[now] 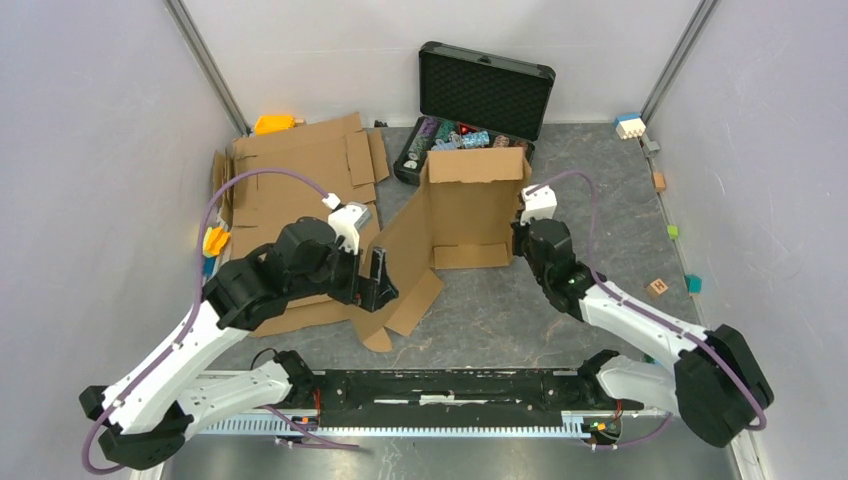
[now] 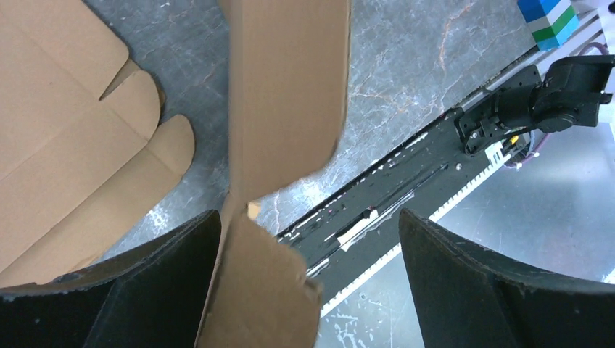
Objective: Fold the paper box
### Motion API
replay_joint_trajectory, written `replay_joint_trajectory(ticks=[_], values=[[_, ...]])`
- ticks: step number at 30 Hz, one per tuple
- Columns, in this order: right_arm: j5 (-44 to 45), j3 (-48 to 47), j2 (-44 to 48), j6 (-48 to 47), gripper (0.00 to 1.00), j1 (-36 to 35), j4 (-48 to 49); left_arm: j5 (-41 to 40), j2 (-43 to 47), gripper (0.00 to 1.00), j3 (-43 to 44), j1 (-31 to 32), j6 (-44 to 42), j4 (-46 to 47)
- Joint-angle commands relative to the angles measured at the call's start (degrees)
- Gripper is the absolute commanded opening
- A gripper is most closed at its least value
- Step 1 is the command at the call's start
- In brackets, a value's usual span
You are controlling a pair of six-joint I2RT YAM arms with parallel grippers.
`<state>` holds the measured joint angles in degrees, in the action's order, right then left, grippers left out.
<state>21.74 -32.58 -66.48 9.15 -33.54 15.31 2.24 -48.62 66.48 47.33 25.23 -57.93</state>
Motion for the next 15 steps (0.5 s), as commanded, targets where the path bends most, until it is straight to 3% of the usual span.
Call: replay_joint_trajectory(ticks=[1, 4, 6, 9, 13, 15], values=[[8.01, 4.79, 6.58, 2.97, 0.05, -0.03, -4.27, 2.48, -1.82, 0.98, -0.64, -0.22, 0.18, 7.64], [7.24, 8.07, 10.91, 3.92, 0.14, -0.08, -4.72, 4.05, -2.93, 0.99, -0.90, -0.22, -0.09, 10.18], [5.49, 9.46, 12.60, 3.95, 0.34, -0.03, -5.05, 3.98, -3.23, 1.00, -0.25, -0.22, -0.18, 10.69], [3.61, 9.56, 13.80, 3.33, 0.50, 0.04, -6.29, 1.44, -3.06, 1.00, 1.95, -0.44, -0.38, 9.37], [0.13, 8.93, 14.91, 2.55, 0.88, -0.03, -8.20, 1.29, -1.84, 1.00, 5.22, -0.85, -0.84, 7.59], [-0.32, 8.94, 16.27, 2.90, 0.97, -0.03, -9.22, 0.10, -0.96, 1.00, 6.72, -1.08, -0.80, 7.35]])
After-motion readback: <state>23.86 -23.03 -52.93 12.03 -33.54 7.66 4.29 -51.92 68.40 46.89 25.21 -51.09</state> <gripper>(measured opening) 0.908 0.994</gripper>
